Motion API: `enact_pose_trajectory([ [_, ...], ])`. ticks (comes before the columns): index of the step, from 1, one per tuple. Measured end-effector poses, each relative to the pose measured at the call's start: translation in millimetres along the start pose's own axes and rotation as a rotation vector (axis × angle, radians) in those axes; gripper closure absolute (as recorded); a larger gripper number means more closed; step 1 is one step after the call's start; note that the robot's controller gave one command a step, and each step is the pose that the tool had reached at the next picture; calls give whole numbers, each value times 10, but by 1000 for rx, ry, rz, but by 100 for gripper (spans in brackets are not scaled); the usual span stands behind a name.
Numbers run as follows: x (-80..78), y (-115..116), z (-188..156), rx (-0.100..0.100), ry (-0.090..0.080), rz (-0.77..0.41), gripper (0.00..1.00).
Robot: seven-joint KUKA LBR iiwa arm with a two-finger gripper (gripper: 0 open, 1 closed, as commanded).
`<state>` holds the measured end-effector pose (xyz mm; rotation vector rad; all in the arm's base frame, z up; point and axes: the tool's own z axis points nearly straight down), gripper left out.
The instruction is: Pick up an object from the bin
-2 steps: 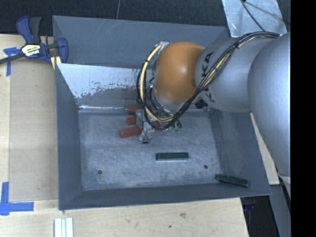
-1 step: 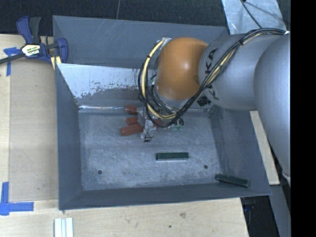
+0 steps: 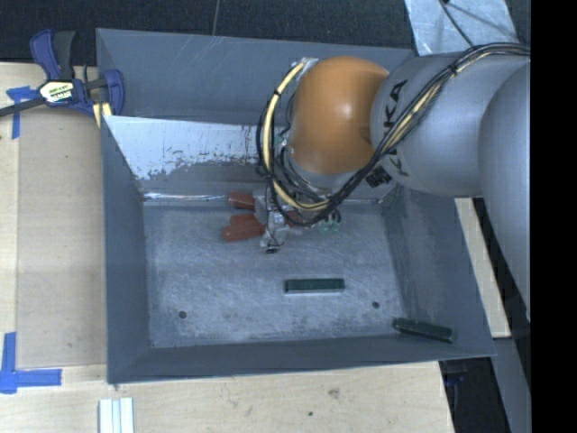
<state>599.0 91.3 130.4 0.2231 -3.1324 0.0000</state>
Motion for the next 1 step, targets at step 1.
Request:
enact_pose_trajectory([
  [1,-5,-1,-187,0,-2,0,100],
])
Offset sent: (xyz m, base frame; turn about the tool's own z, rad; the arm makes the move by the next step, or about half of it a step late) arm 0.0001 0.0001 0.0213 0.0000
